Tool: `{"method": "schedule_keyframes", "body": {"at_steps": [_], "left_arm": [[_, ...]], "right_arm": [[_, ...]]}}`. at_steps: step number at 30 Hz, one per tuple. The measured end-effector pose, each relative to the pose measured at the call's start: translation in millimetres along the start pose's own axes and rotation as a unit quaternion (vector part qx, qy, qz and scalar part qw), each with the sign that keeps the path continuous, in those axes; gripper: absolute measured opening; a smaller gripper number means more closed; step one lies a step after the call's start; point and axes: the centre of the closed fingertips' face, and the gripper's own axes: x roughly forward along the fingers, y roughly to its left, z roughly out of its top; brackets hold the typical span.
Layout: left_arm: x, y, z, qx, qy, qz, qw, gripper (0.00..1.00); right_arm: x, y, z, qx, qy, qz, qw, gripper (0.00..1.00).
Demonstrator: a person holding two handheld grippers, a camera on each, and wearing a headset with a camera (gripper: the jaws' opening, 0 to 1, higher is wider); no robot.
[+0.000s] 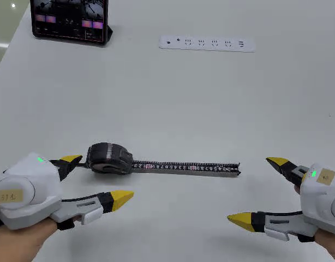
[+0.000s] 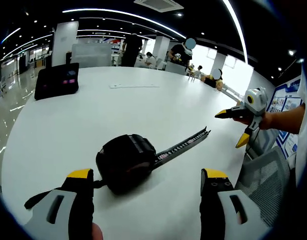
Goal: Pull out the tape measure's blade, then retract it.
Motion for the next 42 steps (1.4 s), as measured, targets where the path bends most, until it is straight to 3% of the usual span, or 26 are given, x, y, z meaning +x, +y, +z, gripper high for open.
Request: {"method": "schedule_keyframes", "body": {"at_steps": [8, 17, 19, 20, 21, 23, 34, 42], "left_arm": [[8.5, -1.6, 2.2, -0.016, -0.007, 0.003, 0.9998, 0.85], [12.9, 0.6, 6.3, -0.031, -0.015, 0.025, 0.9991, 0.85], [13.8, -0.2, 5.0, -0.022, -0.012, 0.029, 0.9993, 0.85], [13.9, 0.7, 7.9, -0.044, -0.024, 0.036, 0.9981, 0.84], [14.1, 0.1, 8.8, -0.049, -0.027, 0.035, 0.9978, 0.85], [14.4, 2.2, 6.8, -0.037, -0.021, 0.044, 0.9981, 0.84], [19.9, 11.3, 7.7, -0.064, -0.027, 0.081, 0.9943, 0.77], [23.1, 16.1, 7.7, -0.078, -0.035, 0.098, 0.9915, 0.75]], "right_arm": [[1.4, -0.7, 0.7, -0.002, 0.0, 0.002, 1.0, 0.93], [4.0, -1.2, 0.6, -0.006, 0.004, 0.006, 1.0, 0.88], [4.5, -1.4, 1.0, -0.008, 0.005, 0.007, 0.9999, 0.88], [4.9, -1.5, 1.4, -0.008, 0.005, 0.009, 0.9999, 0.87], [5.2, -1.8, 1.6, -0.009, 0.005, 0.009, 0.9999, 0.86], [5.9, -3.3, 1.9, -0.01, 0.006, 0.009, 0.9999, 0.86], [9.8, -15.3, 3.5, -0.025, 0.014, 0.018, 0.9994, 0.81], [12.6, -26.2, 5.6, -0.047, 0.031, 0.039, 0.9976, 0.7]]}}
